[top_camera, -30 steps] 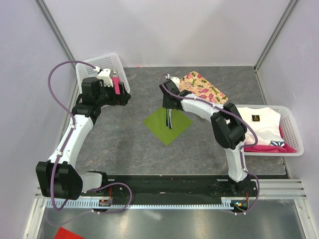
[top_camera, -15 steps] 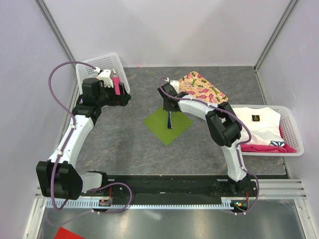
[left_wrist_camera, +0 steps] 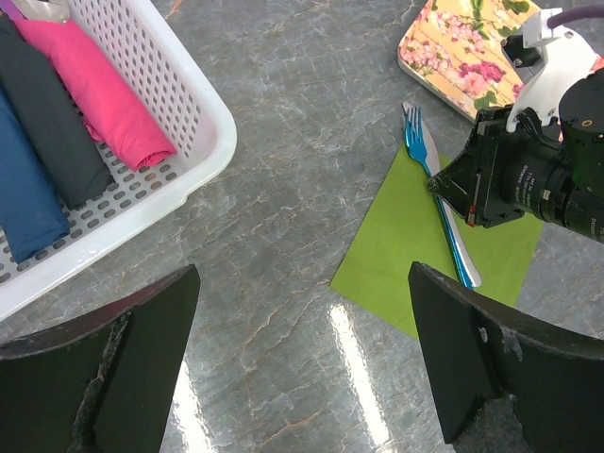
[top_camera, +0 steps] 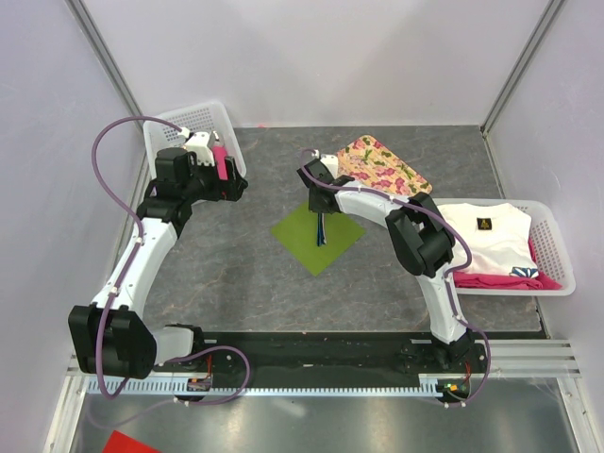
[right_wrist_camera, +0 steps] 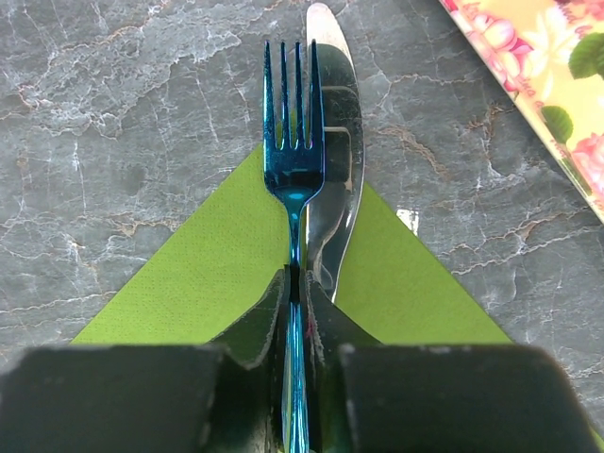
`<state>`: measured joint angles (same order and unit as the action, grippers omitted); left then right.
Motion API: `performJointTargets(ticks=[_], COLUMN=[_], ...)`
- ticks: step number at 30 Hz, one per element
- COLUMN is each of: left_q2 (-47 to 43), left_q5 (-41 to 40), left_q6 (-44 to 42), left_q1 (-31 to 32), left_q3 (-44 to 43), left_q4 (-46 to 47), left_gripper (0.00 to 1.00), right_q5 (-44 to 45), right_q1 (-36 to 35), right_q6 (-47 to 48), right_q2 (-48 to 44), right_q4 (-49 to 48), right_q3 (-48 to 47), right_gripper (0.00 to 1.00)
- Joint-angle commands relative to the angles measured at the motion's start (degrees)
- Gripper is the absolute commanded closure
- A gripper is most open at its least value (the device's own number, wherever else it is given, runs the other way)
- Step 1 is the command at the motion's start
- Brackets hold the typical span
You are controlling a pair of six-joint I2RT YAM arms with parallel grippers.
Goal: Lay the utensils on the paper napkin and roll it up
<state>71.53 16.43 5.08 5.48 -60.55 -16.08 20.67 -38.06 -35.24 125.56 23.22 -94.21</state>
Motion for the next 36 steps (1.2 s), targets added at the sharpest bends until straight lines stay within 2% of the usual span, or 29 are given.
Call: performJointTargets(ticks=[1,9,12,15,18,20,21,22,23,24,25,26,28,29,30,33,34,36], left_q2=[-0.16,-0.51,-0.42,-1.12,-4.19,-5.52,-5.69,-5.96,-6.05,-6.14,-6.05,-6.14,-6.75,-7.36,-7.71,-7.37,-7.02,-4.75], left_q5=[-1.22,-1.31,2.98,8.61,13.18,20.02,22.75,28.52,30.58,31.38,32.26,32.09,29.38,27.63,25.69,23.84,23.13,21.73], left_q6=[-0.33,-0.95,-3.14,-11.46,-15.52,-17.29,-19.73,-21.33,-22.56,-23.79,-25.11,-26.69,-33.54,-35.47,-39.41,-46.97,-48.14,-50.59], left_q1=[-0.38,-0.55,-0.64,-0.64,-0.64,-0.64,-0.55,-0.55,-0.47,0.84,1.90,5.21,9.79,15.04,17.44,26.06,27.82,31.87], left_q3=[-0.09,-0.53,-3.15,-5.18,-4.14,-3.26,-2.30,-1.68,-1.15,-0.45,-0.09,1.30,4.03,7.52,9.30,14.23,15.28,17.74], left_q4=[2.54,2.19,-2.44,-6.50,-6.25,-5.99,-5.98,-5.98,-6.16,-6.25,-6.68,-6.69,-5.12,-3.97,-3.18,-1.95,-1.25,1.48], left_gripper=[0.00,0.00,0.00,0.00,0.00,0.00,0.00,0.00,0.00,0.00,0.00,0.00,0.00,0.00,0.01,0.10,0.18,0.25], right_q5=[0.52,-0.01,-1.15,-3.69,-8.17,-11.94,-13.44,-14.94,-20.43,-23.97,-28.09,-36.92,-45.24,-48.32,-52.70,-58.78,-60.20,-61.96], right_q1=[-0.34,-0.26,-0.34,-0.26,-0.08,0.44,0.88,1.23,2.46,3.43,5.96,7.64,12.28,13.70,14.68,17.75,18.89,19.95], right_q6=[-0.79,-1.05,-0.35,2.19,6.49,10.43,11.85,13.52,17.62,19.32,20.47,21.17,20.22,20.04,20.04,22.23,22.58,23.11], right_q2=[0.21,-0.05,-1.10,-3.38,-6.19,-8.38,-9.09,-9.80,-11.11,-11.65,-12.43,-13.66,-14.63,-15.68,-16.39,-18.94,-19.38,-19.74], right_q4=[0.24,0.68,1.03,0.95,0.51,-0.11,-0.46,-0.63,-0.98,-1.33,-1.60,-2.04,-3.62,-4.15,-4.67,-4.16,-3.80,-2.66], right_q3=[-2.20,-2.73,-3.43,-4.92,-5.98,-6.16,-6.16,-5.98,-5.28,-4.67,-3.71,-1.52,0.95,3.75,5.34,10.62,12.46,13.79], right_gripper=[0.84,0.74,0.73,0.72,0.69,0.59,0.48,0.45,0.41,0.34,0.32,0.29,0.20,0.19,0.18,0.19,0.20,0.21])
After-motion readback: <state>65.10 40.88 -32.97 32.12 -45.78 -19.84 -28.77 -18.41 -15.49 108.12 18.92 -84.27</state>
